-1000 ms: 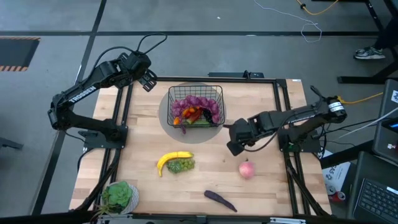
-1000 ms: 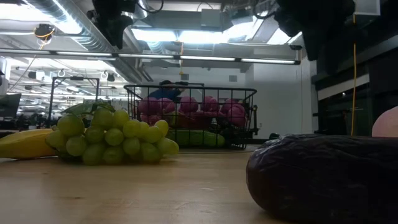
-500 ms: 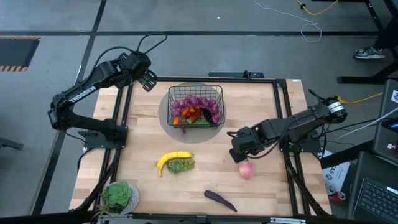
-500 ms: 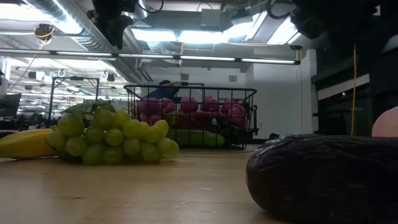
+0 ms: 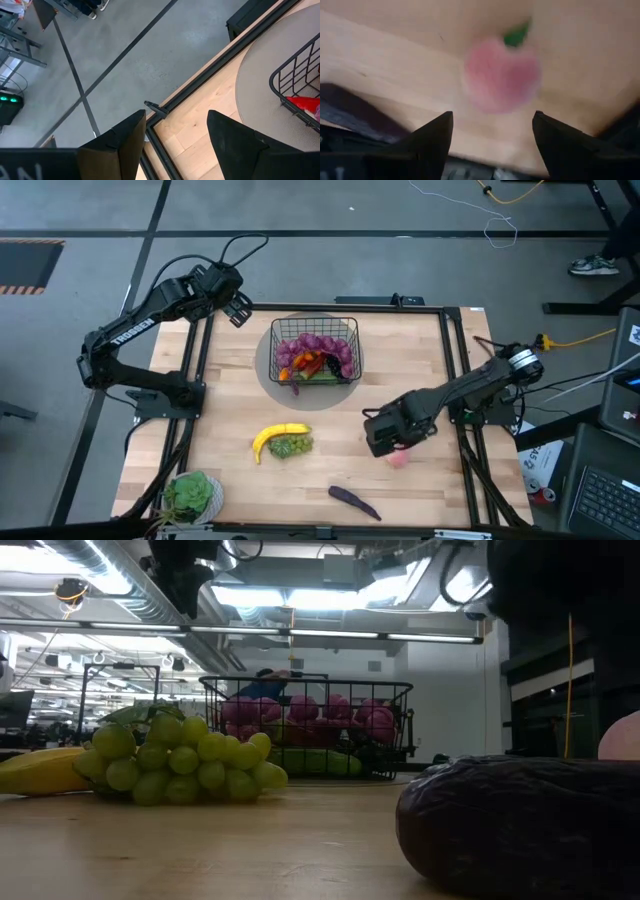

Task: Build produce basket
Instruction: Put the green grapes into the wire basket

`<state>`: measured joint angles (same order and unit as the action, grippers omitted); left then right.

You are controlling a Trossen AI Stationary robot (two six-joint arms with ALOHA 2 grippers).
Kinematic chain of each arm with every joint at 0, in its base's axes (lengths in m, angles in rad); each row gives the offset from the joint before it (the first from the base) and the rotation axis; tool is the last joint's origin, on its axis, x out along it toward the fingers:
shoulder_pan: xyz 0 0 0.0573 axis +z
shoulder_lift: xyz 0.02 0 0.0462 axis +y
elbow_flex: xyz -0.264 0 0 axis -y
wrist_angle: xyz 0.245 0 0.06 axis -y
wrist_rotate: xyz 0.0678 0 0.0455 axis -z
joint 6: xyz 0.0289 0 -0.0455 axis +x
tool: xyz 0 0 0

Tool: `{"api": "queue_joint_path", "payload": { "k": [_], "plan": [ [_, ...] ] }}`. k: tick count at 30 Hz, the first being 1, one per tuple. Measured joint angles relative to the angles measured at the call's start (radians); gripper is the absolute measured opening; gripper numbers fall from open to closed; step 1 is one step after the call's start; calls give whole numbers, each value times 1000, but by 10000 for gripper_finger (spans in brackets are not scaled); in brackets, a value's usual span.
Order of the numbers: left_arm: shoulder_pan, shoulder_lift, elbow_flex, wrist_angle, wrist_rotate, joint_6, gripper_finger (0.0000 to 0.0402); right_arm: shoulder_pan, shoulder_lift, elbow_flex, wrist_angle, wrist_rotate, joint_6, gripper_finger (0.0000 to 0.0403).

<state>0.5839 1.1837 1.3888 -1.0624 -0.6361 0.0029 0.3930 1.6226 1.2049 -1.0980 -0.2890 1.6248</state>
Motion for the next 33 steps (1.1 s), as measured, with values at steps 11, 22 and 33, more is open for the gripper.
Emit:
{"api": "queue_joint_path", "payload": {
  "k": [11,22,33],
  "plan": [
    [0,0,0,0,0,0,208,5,61,0,108,147,-19,271],
    [0,0,0,1,0,-27,208,-63,129,0,602,583,-882,271],
    [0,0,0,-4,26,-19,208,-155,395,177,859,393,-1258,271]
  ]
}}
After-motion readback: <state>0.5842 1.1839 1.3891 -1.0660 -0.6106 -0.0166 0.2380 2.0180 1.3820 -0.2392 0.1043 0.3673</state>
